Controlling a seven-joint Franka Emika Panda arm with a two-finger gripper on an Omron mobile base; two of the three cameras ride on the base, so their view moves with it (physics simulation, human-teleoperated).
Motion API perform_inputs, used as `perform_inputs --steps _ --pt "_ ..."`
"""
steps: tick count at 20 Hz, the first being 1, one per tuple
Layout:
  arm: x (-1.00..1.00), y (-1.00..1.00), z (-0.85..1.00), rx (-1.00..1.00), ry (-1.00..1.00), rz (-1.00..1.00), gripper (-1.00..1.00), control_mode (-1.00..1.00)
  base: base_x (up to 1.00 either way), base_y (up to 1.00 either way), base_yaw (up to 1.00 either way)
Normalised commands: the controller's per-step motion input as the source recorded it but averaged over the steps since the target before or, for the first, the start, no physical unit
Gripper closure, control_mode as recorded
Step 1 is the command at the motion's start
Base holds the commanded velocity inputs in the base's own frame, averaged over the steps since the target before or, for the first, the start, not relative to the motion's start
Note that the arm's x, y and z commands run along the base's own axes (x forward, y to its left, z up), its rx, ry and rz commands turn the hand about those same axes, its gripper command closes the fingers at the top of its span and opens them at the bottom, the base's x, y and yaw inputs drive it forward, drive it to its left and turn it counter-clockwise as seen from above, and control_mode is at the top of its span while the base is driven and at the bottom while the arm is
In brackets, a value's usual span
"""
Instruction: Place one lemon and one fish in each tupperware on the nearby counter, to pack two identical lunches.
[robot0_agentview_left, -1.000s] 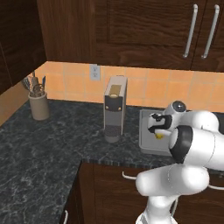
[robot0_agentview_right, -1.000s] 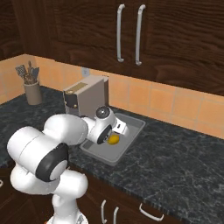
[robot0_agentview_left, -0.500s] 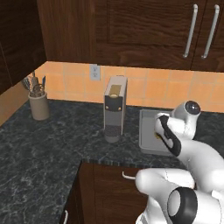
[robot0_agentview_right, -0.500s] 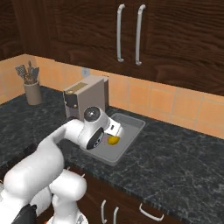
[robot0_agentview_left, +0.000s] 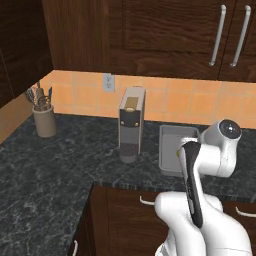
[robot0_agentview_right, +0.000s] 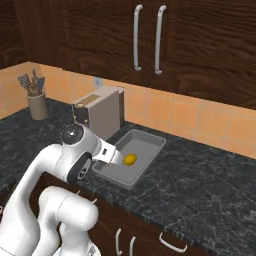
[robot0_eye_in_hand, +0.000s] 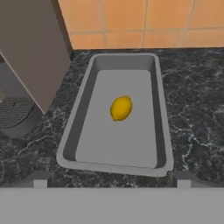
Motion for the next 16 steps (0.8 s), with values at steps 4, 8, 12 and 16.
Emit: perform_inputs --steps 4,8,12,16 --pt "-0.96 0.43 0.00 -0.08 -0.05 0.10 -1.00 -1.00 0.00 0.00 0.00" --pt "-0.99 0.23 -0.01 -0.10 -0.08 0.00 -1.00 -1.00 0.00 0.00 0.00" --pt "0.00 0.00 0.00 0.00 0.00 0.00 -1.00 1.00 -1.00 -0.11 -0.02" --pt "0.00 0.00 0.00 0.00 0.00 0.00 -1.00 1.00 -0.99 -0.86 -0.19"
